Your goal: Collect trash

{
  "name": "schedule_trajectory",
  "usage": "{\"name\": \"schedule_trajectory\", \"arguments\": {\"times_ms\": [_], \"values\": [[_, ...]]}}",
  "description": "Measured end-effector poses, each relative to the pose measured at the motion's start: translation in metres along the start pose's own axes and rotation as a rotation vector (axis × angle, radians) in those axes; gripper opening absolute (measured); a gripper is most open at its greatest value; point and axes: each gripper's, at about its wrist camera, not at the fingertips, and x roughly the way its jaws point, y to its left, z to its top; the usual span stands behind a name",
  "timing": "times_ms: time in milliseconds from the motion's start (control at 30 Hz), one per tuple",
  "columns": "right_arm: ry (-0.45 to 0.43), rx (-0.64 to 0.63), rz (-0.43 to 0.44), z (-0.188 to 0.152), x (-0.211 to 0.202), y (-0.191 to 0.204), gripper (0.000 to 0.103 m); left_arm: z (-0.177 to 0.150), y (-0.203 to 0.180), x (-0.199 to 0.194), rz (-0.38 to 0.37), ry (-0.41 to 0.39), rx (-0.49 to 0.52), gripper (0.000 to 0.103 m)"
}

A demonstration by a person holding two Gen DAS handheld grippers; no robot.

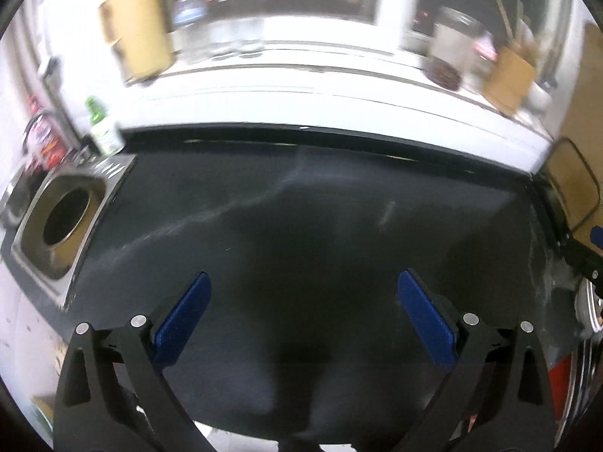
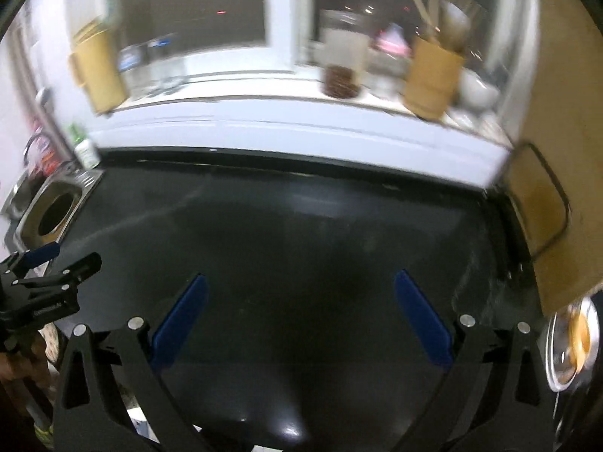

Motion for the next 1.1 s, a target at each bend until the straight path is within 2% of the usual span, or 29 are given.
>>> {"name": "schedule_trajectory", "arguments": {"times_ms": [133,333,1100], "values": [[0.012,0.038,-0.01,-0.005,0.002,-0.018,0.096,0.002,-0.024,0.005,-0.006,0.008,0.048,0.096],[0.013,0.055,-0.002,-0.002,0.006,-0.03,0.096,0.005,-0.039,0.011,0.003,0.019,0.072,0.096],[0.04,0.053,0.009,0.008,0.025,-0.029,0.096,0.018,-0.037,0.021,0.023,0.038,0.06,0.096]]}}
